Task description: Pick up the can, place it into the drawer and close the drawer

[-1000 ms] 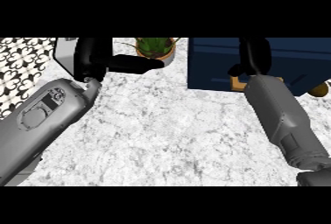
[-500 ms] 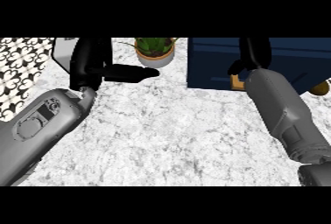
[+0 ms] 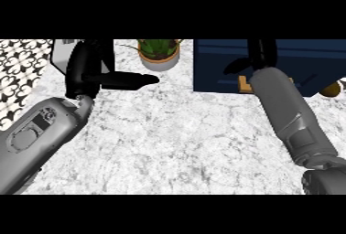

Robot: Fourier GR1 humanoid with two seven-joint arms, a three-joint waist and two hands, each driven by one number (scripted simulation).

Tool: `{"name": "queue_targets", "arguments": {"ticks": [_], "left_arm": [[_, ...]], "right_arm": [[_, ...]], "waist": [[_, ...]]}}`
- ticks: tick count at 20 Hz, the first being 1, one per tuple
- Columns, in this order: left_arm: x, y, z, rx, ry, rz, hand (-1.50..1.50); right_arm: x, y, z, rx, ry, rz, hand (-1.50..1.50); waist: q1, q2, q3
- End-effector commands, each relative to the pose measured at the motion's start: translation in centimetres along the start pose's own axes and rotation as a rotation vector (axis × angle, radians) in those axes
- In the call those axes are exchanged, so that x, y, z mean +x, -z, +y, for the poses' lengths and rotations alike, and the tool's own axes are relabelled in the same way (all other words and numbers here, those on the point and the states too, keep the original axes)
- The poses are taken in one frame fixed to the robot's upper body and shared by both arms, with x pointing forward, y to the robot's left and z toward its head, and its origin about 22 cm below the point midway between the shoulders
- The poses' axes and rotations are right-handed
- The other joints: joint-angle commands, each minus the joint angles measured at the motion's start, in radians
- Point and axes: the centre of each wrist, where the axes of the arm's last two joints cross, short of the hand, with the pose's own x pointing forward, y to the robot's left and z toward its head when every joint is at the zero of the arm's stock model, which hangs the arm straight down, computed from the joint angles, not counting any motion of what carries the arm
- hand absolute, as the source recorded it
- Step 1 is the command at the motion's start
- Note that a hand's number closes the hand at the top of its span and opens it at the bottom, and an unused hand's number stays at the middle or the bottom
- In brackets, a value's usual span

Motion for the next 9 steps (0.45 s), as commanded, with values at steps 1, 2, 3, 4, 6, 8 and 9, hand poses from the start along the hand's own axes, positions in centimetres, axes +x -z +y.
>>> {"name": "queue_targets", "arguments": {"ticks": [1, 2, 3, 4, 6, 8, 9], "left_arm": [[-0.7, -0.3, 0.7, 0.01, 0.004, 0.012, -1.5], [-1.2, -0.4, 0.9, 0.021, -0.004, 0.016, -1.5], [-1.2, -1.1, 0.1, -0.008, 0.008, 0.005, -1.5], [-1.8, -0.7, 1.1, 0.021, 0.0, 0.013, -1.5], [-0.9, -0.8, 1.5, 0.029, -0.004, 0.016, -1.5], [-0.5, -1.5, 1.7, 0.014, -0.021, 0.012, -1.5], [-2.2, -1.4, 0.6, 0.039, -0.023, 0.014, -1.5]], "right_arm": [[3.9, 3.1, -1.2, -0.081, 0.276, 0.031, -1.5], [3.8, 2.3, -0.3, -0.094, 0.327, 0.057, -1.5], [4.5, 2.5, 0.0, -0.074, 0.395, 0.082, -1.5], [4.6, 3.0, -0.7, -0.086, 0.437, 0.102, -1.5], [3.3, 1.3, 0.6, -0.084, 0.461, 0.103, -1.5], [3.3, 2.9, -1.2, -0.09, 0.464, 0.107, -1.5], [5.2, 3.2, -0.5, -0.08, 0.476, 0.102, -1.5]], "waist": [[0.006, -0.012, -0.003], [0.004, -0.012, -0.003], [0.006, -0.017, -0.002], [0.005, -0.011, -0.003], [-0.003, -0.014, -0.003], [-0.008, -0.019, -0.004], [-0.009, -0.011, -0.005]]}}
